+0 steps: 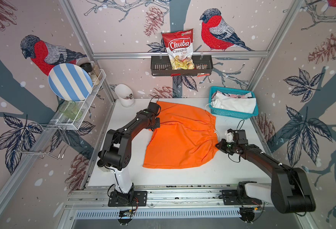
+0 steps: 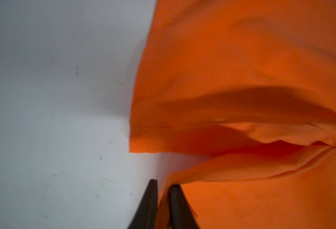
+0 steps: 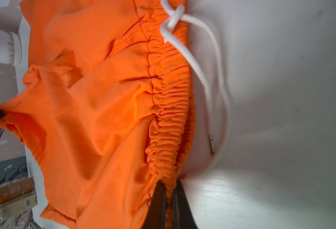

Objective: Roll up the shorts
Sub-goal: Fold the shorts at the center of the board.

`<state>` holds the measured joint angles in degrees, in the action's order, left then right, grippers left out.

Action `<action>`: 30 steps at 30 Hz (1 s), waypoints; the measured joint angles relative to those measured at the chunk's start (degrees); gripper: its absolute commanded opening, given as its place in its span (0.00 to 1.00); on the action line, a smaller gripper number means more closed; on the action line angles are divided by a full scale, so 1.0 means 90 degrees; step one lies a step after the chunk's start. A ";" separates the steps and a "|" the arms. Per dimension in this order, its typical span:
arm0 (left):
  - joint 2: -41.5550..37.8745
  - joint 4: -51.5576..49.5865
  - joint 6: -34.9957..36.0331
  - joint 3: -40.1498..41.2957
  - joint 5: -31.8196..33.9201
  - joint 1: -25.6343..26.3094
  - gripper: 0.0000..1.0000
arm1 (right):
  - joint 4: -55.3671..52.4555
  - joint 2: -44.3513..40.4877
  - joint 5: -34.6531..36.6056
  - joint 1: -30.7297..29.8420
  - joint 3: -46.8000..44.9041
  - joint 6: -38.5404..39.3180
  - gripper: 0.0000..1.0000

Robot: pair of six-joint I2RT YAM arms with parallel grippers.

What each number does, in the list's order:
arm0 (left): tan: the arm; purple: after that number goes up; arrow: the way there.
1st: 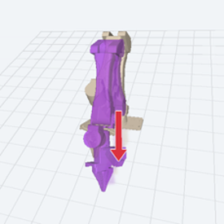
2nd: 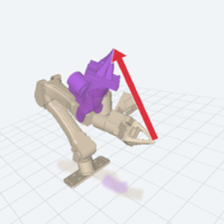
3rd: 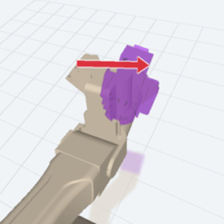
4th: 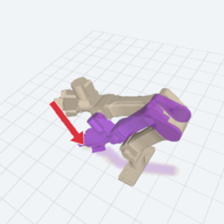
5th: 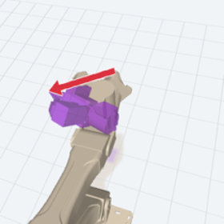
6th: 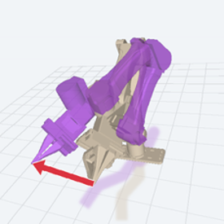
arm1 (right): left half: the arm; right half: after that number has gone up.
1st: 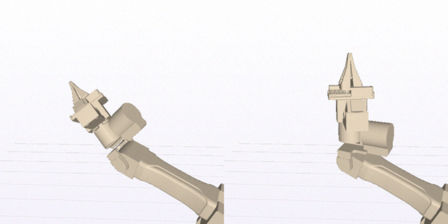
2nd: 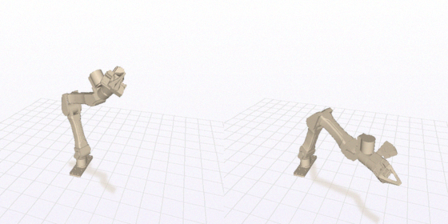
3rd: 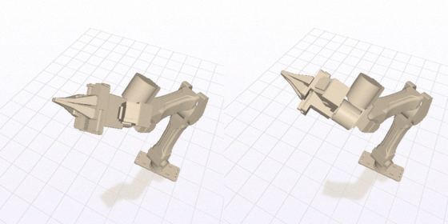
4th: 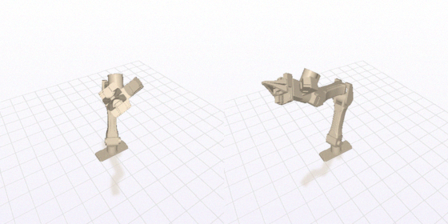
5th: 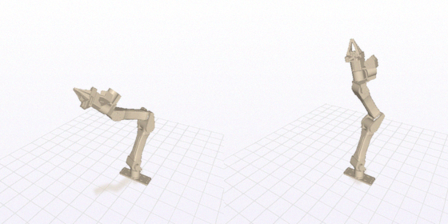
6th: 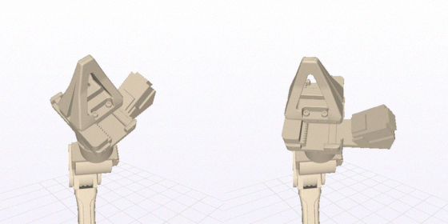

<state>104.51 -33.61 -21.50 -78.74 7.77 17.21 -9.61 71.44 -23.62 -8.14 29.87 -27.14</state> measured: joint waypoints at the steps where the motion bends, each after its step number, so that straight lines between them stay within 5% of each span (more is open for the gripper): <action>1: -0.0100 0.0041 -0.0053 0.0073 -0.0005 -0.0070 0.57 | 0.0017 0.0000 0.0019 -0.0119 0.0029 -0.0022 0.00; 8: -0.1683 0.0233 -0.0459 0.1134 -0.0243 -0.0141 0.69 | 0.0068 -0.0007 0.0158 -0.0381 0.0061 -0.0199 0.00; 14: -0.3388 0.0209 -0.1273 0.2640 -0.0908 0.0189 0.70 | 0.0087 -0.0024 0.0209 -0.0386 0.0058 -0.0216 0.00; 22: -0.5442 -0.0308 -0.4124 0.4874 -0.0833 0.0867 0.64 | 0.0119 -0.0005 0.0223 -0.0352 0.0044 -0.0189 0.00; 30: -0.5882 -0.1358 -0.6139 0.5547 -0.0126 0.0884 0.67 | 0.0051 -0.0255 0.0221 -0.0209 0.0000 -0.0148 0.00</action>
<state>51.57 -45.82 -76.75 -28.82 6.63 25.17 -9.15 69.14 -21.63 -10.02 29.87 -28.47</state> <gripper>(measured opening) 0.669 0.076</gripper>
